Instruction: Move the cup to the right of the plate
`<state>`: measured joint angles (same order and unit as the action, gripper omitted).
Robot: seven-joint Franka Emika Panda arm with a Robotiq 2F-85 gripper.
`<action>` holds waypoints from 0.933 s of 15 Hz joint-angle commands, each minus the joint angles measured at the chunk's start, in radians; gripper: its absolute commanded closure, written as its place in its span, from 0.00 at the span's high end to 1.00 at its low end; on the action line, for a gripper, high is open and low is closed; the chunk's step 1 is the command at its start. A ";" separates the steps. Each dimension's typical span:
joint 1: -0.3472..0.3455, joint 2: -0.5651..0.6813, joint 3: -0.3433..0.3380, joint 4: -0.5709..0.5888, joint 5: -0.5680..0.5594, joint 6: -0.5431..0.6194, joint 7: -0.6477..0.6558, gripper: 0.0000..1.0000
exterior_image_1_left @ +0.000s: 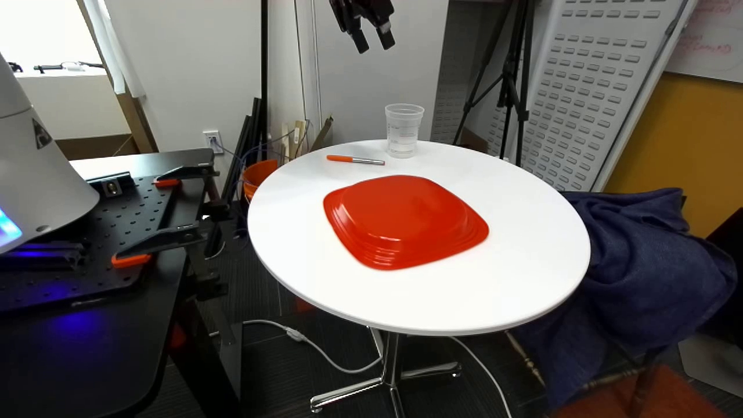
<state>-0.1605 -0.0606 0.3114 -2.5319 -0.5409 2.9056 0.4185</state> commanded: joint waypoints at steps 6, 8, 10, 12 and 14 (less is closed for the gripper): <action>-0.038 0.026 -0.010 0.032 -0.092 0.045 0.081 1.00; -0.060 0.045 -0.015 0.050 -0.145 0.090 0.128 1.00; -0.076 0.077 -0.022 0.077 -0.190 0.137 0.167 1.00; -0.085 0.122 -0.034 0.104 -0.218 0.188 0.187 1.00; -0.084 0.181 -0.040 0.136 -0.216 0.230 0.180 1.00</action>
<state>-0.2391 0.0248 0.2825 -2.4612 -0.7250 3.0699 0.5701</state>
